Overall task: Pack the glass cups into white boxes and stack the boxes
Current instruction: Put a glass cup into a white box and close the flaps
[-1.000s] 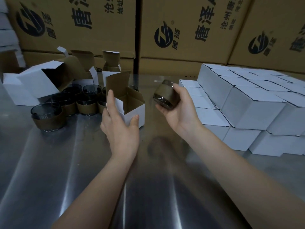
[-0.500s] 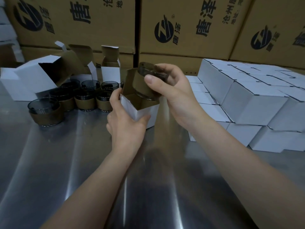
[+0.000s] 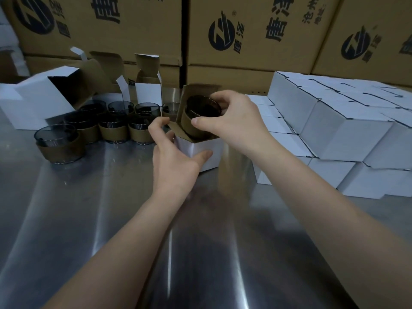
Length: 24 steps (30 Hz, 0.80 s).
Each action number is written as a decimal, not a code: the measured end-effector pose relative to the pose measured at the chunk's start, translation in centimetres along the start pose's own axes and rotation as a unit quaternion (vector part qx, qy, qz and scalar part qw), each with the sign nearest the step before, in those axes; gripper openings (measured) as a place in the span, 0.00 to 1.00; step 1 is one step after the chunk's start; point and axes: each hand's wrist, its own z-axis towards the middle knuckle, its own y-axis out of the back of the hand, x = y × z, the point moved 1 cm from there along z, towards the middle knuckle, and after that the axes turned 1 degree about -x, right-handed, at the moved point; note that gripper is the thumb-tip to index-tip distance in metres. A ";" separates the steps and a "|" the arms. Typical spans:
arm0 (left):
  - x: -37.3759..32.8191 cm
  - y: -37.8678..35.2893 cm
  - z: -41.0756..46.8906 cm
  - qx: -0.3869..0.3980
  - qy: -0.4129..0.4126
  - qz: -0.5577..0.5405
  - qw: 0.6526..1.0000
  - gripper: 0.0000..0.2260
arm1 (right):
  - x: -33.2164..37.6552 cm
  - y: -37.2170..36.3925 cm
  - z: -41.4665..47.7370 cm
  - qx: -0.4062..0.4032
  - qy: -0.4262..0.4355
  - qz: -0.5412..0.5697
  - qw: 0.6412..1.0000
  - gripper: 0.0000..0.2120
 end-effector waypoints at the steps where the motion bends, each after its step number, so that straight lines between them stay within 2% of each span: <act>1: 0.0 0.0 0.0 0.004 0.003 0.002 1.000 0.40 | 0.0 0.1 0.0 0.006 0.004 -0.023 1.000 0.26; 5: 0.0 -0.1 0.1 0.015 -0.003 0.011 1.000 0.40 | 0.0 0.3 0.3 0.034 0.005 -0.086 0.996 0.26; 9: -0.2 -0.2 -0.1 0.017 -0.006 0.016 1.000 0.40 | 0.0 0.6 0.3 0.068 -0.004 -0.131 0.989 0.16; 12: -0.3 -0.2 -0.1 0.013 -0.021 0.022 0.999 0.40 | 0.2 0.8 0.4 0.087 -0.005 -0.164 0.983 0.17; 19: -0.6 -0.2 -0.2 0.011 -0.051 0.053 0.997 0.41 | 0.5 0.9 0.3 0.102 -0.022 -0.256 0.961 0.29; 24: -0.6 -0.5 -0.3 0.013 -0.069 0.071 0.995 0.43 | 0.6 1.1 0.3 0.105 -0.048 -0.285 0.951 0.29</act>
